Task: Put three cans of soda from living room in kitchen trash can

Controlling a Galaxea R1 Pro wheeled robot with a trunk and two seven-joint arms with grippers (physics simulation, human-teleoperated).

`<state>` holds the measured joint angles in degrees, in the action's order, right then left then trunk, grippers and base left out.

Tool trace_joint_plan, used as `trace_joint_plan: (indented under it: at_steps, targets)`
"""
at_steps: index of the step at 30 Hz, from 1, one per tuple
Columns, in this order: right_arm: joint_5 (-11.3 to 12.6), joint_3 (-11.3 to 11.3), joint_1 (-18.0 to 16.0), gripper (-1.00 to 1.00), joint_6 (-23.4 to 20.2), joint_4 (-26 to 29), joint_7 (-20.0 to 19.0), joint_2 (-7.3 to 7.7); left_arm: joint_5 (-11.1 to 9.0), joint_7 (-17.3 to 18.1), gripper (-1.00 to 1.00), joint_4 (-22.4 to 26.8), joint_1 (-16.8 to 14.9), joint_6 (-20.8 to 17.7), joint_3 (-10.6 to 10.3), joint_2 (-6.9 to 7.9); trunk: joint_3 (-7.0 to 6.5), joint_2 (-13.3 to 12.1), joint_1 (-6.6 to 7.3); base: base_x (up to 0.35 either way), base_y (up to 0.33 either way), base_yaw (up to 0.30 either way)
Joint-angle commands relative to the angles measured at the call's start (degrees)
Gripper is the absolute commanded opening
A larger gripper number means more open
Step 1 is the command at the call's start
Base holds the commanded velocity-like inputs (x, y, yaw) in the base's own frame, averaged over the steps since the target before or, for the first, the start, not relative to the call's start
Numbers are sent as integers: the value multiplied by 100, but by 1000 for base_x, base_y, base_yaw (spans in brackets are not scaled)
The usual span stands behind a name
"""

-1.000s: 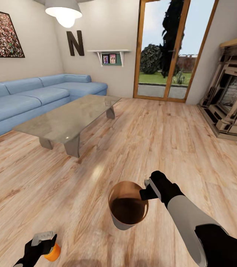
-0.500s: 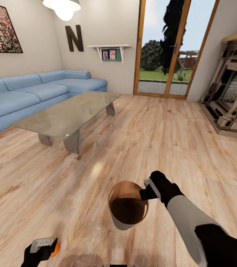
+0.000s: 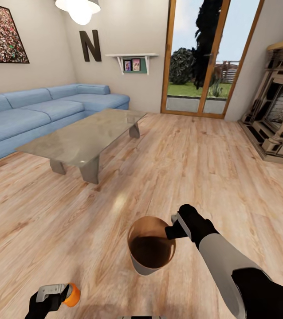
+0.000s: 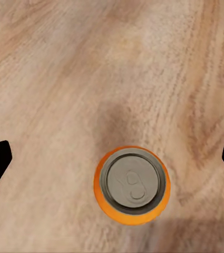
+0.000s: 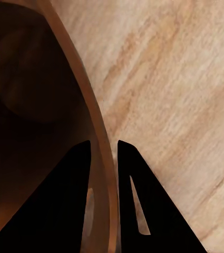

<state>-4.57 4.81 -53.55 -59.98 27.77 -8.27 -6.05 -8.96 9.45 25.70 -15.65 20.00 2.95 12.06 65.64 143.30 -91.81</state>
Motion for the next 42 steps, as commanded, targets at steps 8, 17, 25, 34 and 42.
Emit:
trace_joint_plan:
  at_steps: [8,17,25,34,42]
  targets:
    - [52,-6,2,-100,-2,1,-8,-1,0,14,100,2,0,-1,19,-33,0,0,0,0,49,0]
    - [50,-6,3,-100,-2,1,-4,-1,40,22,100,38,0,-19,-4,-165,177,11,-20,0,1,0]
    - [44,2,3,-100,-2,1,1,-31,52,34,100,12,0,-15,-29,-361,199,12,-23,10,-1,0]
    - [44,4,3,-100,-2,1,9,-53,50,39,100,13,-8,-25,-31,-372,199,12,-23,117,-57,0]
    - [38,3,3,-100,-2,1,10,-52,44,47,100,8,-6,-9,-35,-364,199,12,-23,10,38,0]
